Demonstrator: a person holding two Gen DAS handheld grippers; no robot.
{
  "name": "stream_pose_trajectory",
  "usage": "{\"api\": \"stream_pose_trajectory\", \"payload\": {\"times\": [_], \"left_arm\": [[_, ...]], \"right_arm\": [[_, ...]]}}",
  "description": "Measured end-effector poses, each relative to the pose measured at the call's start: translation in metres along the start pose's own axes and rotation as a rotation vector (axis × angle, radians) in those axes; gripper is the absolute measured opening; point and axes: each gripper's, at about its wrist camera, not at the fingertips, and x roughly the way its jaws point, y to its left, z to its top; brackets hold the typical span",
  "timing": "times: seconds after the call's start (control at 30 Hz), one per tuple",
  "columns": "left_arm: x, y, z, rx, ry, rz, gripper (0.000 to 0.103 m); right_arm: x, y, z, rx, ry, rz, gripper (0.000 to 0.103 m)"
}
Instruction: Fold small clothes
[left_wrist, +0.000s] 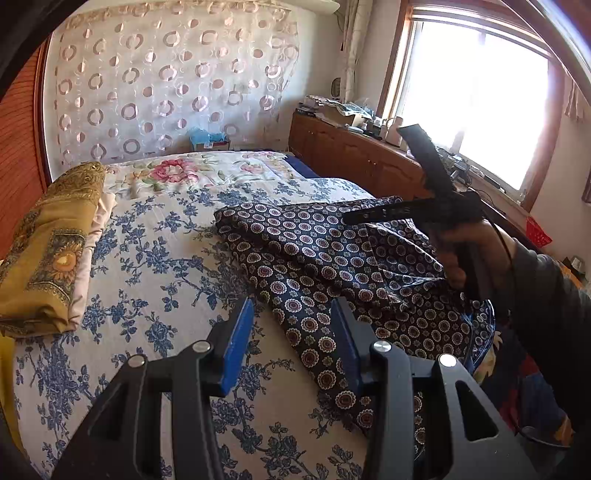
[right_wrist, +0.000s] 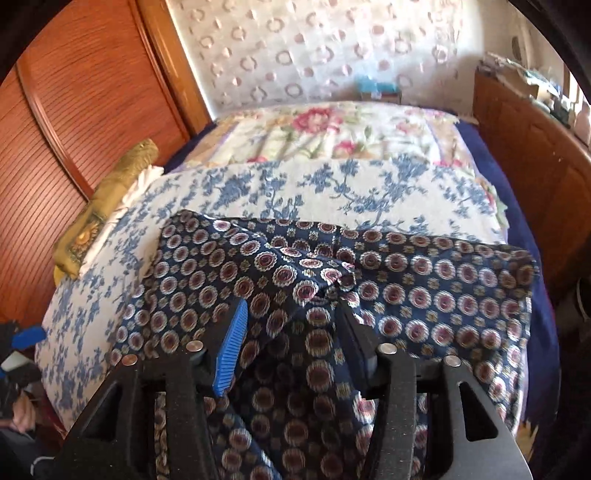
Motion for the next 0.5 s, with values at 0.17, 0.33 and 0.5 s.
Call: {"api": "stream_pose_trajectory", "payload": {"times": [0.17,0.33,0.5], "left_arm": [[0.001,0.002,-0.003,-0.009,0.005,-0.003,0.042],[0.002,0.002,-0.006,-0.010,0.007,-0.010,0.042],[0.005,-0.003,-0.008,-0.002,0.014,-0.025,0.042]], "right_arm": [[-0.012,0.004,0.012,-0.041,-0.084,-0.024,0.002],[-0.046,-0.020,0.034,0.002,-0.183,-0.109,0.000],[-0.067,-0.057,0.055,0.015,-0.195,-0.283,0.000]]}}
